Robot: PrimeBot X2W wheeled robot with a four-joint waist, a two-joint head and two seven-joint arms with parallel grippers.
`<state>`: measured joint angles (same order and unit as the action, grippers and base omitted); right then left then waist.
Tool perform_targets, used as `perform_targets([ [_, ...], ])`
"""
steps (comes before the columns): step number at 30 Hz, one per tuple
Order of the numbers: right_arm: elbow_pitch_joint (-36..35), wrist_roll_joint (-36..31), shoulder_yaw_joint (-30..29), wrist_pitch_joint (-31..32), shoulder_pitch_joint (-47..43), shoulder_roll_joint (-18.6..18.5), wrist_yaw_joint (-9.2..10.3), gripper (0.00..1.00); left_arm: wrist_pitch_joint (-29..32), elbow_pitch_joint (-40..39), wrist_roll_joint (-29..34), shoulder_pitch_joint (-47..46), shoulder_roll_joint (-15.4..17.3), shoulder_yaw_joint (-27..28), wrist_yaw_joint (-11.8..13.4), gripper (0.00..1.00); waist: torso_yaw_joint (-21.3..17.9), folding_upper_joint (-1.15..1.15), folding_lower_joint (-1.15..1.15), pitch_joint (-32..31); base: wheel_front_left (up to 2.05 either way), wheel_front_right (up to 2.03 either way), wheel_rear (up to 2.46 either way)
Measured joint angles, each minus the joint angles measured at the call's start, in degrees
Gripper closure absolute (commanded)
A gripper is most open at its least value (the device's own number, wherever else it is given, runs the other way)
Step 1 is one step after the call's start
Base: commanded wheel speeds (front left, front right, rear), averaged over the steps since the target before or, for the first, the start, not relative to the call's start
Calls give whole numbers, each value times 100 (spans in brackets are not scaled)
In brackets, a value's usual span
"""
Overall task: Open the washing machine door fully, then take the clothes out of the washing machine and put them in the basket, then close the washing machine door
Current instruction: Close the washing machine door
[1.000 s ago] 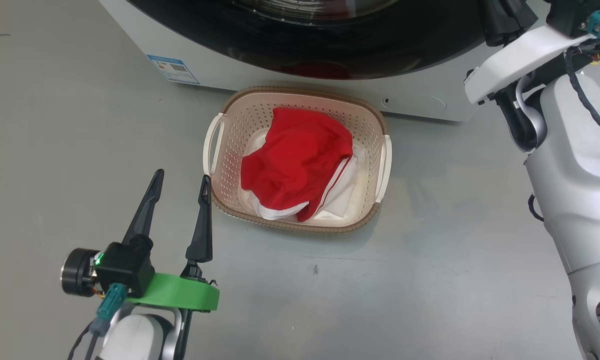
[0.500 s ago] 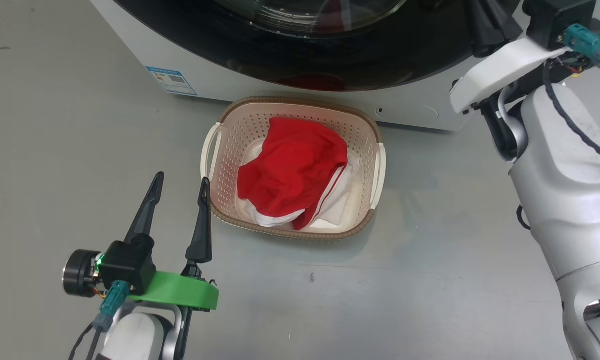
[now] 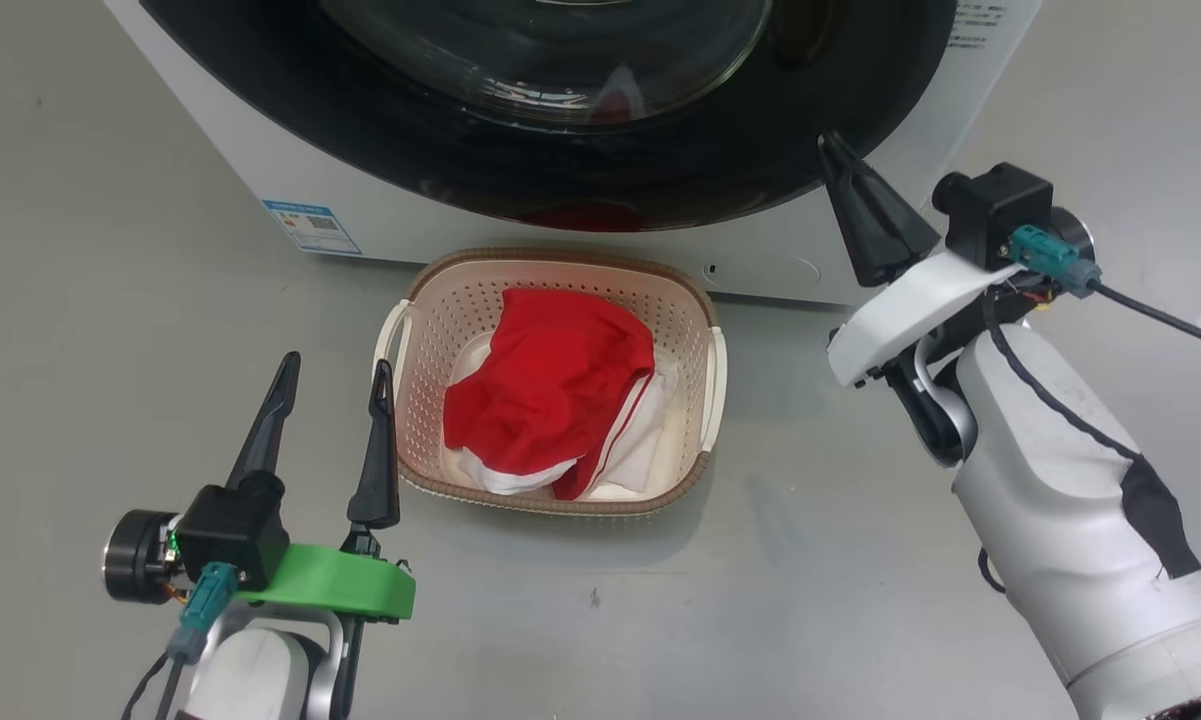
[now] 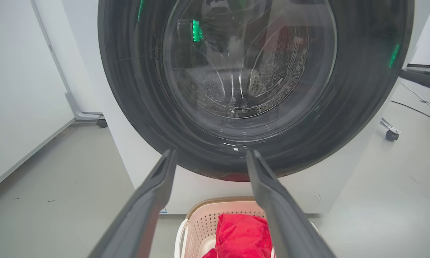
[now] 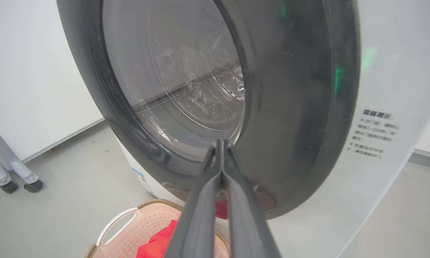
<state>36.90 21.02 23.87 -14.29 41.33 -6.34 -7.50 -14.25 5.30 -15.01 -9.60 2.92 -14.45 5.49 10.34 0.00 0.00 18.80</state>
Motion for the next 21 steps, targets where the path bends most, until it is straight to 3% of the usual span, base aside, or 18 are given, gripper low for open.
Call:
perform_targets([
  [2,-97,24,-66,-7,-179,33,0,100,-1,1,1,12,10,20,0,0,-61,0,0,-69,0,0,0],
  [3,-127,35,-74,-14,-255,40,0,88,-1,1,1,22,14,35,1,0,-94,0,0,-100,0,0,0],
  [6,-257,63,-159,-15,-496,56,0,3,-1,2,1,45,26,57,1,0,-190,0,0,-195,0,0,0],
  [13,-471,133,-379,-14,-1116,109,19,0,-1,44,-1,295,46,126,2,0,-410,0,0,-439,0,0,0],
  [21,-914,163,-704,-15,-1723,115,214,0,-1,79,-10,541,64,123,2,0,-626,0,0,-750,0,0,0],
])
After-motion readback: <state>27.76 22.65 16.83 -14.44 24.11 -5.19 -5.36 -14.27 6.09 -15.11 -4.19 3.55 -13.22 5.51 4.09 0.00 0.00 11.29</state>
